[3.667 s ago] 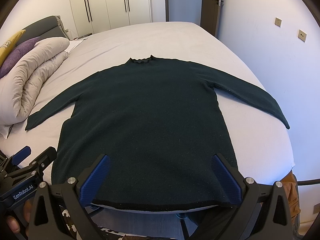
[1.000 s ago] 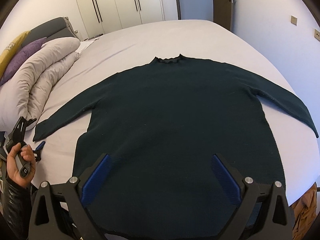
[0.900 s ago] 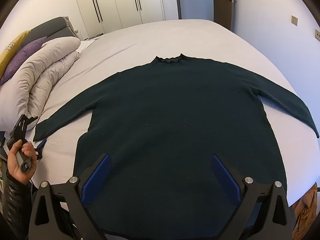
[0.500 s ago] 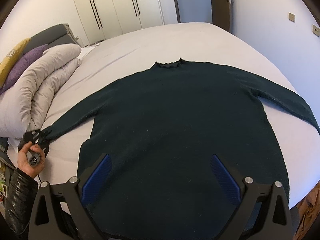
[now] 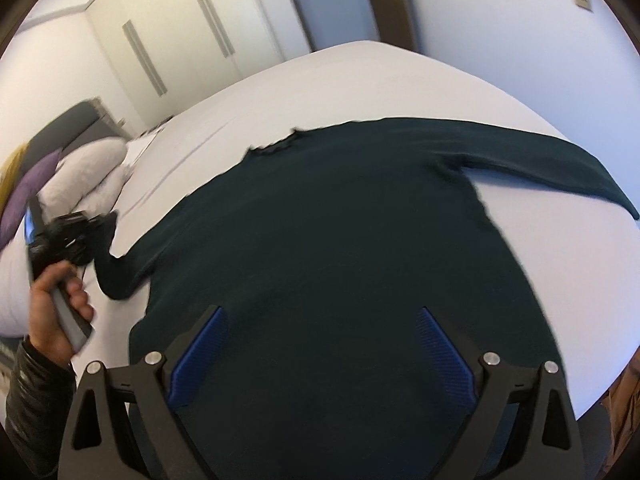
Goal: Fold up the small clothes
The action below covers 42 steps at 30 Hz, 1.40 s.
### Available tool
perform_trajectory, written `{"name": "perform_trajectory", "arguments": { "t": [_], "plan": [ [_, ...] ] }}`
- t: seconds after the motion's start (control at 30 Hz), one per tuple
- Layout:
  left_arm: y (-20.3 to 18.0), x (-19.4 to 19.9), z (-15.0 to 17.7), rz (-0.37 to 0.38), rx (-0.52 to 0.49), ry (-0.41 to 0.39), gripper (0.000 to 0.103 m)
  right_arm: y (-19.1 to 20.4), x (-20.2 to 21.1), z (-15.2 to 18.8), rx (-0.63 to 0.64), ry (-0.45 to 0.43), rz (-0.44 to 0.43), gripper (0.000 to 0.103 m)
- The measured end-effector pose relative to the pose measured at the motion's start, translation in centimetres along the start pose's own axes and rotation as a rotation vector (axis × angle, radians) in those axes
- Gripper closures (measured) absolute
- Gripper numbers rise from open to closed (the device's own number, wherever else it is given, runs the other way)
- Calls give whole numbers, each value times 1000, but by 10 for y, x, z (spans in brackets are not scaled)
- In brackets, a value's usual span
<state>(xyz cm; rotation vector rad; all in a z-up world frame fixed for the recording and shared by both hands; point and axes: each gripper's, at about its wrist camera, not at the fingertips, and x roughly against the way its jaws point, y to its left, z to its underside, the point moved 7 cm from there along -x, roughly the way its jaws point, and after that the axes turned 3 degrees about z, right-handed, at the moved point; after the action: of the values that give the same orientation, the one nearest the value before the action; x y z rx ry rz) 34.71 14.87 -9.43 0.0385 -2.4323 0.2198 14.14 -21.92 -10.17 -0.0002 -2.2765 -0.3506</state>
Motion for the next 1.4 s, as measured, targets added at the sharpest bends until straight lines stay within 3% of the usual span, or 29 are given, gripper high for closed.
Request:
{"name": "perform_trajectory", "arguments": {
  "t": [0.07,0.13,0.27,0.47,0.57,0.67,0.73,0.9,1.03,1.2,1.4],
  "plan": [
    [-69,-25,32,-73,-290,36,96,-15,-4,-10,-32,-3,1,5],
    [-110,-40,78,-128,-467,65,96,-28,-9,-23,-61,-10,-21,5],
    [-121,-67,123,-192,-624,124,96,-39,-32,-49,-84,6,-106,5],
    [-130,-71,139,-254,-746,96,99,-3,-106,-91,-97,141,-306,10],
    [-145,-76,137,-270,-765,88,99,32,-125,-114,-31,160,-358,10],
    [-140,-73,137,-271,-744,78,99,67,-148,-130,23,241,-446,9],
    [-138,-71,137,-262,-734,72,99,74,-167,-134,20,284,-393,9],
    [-134,-67,140,-250,-718,61,99,85,-197,-117,-62,420,-486,12],
    [-137,-66,140,-229,-688,44,99,91,-223,-99,-138,533,-535,23],
    [-130,-62,136,-203,-637,36,99,99,-235,-94,-219,569,-638,32],
    [-128,-61,135,-193,-625,32,99,110,-250,-96,-243,575,-651,47]
  ]
}}
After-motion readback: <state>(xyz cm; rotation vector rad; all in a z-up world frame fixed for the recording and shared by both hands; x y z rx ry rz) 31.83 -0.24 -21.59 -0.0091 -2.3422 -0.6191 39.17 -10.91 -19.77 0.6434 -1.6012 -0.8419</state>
